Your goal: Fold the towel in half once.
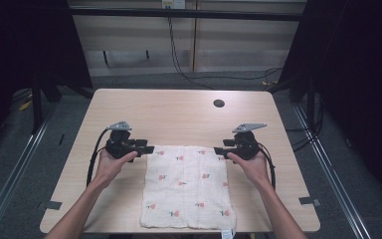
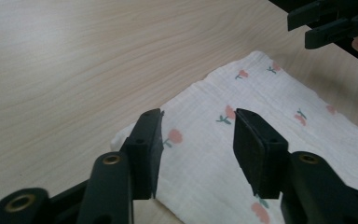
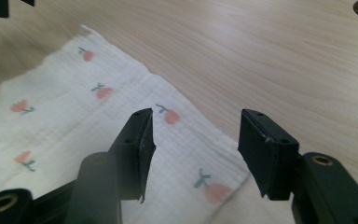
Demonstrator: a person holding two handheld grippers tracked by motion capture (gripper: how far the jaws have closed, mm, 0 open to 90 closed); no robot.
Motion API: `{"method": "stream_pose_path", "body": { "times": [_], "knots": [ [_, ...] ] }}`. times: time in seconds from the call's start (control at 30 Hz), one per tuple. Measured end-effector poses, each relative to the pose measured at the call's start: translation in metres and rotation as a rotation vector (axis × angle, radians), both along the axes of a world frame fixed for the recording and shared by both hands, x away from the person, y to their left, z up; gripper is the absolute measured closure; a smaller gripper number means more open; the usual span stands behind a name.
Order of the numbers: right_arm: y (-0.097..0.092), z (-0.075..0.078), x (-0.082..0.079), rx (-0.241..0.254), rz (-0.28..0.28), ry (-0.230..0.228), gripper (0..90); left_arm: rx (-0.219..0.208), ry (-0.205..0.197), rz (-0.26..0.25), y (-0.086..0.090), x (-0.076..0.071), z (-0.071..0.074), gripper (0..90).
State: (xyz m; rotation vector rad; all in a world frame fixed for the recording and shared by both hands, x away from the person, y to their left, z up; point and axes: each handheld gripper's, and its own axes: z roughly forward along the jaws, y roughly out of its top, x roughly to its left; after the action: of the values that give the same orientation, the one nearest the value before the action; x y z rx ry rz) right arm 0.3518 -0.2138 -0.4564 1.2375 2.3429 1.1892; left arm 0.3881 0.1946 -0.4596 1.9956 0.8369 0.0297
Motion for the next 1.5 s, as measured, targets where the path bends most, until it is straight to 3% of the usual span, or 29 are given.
{"method": "stream_pose_path", "body": {
  "times": [0.13,0.27,0.37,0.53,0.67,0.73,0.83,0.93,1.0,1.17,1.3,1.43,1.5],
  "knots": [
    [-0.002,-0.018,0.014,-0.032,-0.022,0.032,49.3,0.051,0.019,0.002,0.0,0.003,-0.014,53.9],
    [-0.003,-0.027,0.021,-0.051,-0.061,-0.004,53.5,0.069,0.001,0.03,0.002,0.007,-0.018,54.9],
    [-0.006,-0.031,0.025,-0.062,-0.071,0.01,54.9,0.069,-0.002,0.046,0.005,0.01,-0.019,57.1],
    [-0.009,-0.04,0.025,-0.071,-0.053,0.055,55.6,0.078,-0.005,0.046,0.008,0.013,-0.02,58.3],
    [-0.006,-0.04,0.024,-0.093,-0.043,0.029,56.2,0.093,0.005,0.052,0.011,0.022,-0.025,60.3],
    [-0.005,-0.041,0.024,-0.116,-0.045,0.03,56.3,0.101,0.003,0.055,0.01,0.025,-0.029,60.4],
    [-0.006,-0.043,0.024,-0.1,-0.045,0.032,56.3,0.111,0.006,0.069,0.008,0.03,-0.039,58.3],
    [-0.003,-0.046,0.023,-0.132,-0.037,0.035,57.1,0.132,0.021,0.057,0.004,0.031,-0.046,57.7],
    [-0.004,-0.046,0.023,-0.108,-0.051,0.046,58.2,0.128,0.02,0.056,0.002,0.032,-0.047,57.4],
    [-0.007,-0.047,0.021,-0.08,-0.05,0.057,73.6,0.116,0.019,0.038,-0.005,0.031,-0.048,59.2],
    [-0.006,-0.049,0.019,-0.05,-0.023,0.063,84.0,0.114,0.005,0.023,-0.01,0.03,-0.049,67.7],
    [-0.008,-0.049,0.019,-0.032,-0.018,0.066,85.8,0.12,0.014,0.02,-0.009,0.033,-0.05,84.1],
    [-0.011,-0.049,0.018,-0.008,-0.026,0.069,86.2,0.126,0.014,0.017,-0.008,0.033,-0.049,87.9]
  ]
}}
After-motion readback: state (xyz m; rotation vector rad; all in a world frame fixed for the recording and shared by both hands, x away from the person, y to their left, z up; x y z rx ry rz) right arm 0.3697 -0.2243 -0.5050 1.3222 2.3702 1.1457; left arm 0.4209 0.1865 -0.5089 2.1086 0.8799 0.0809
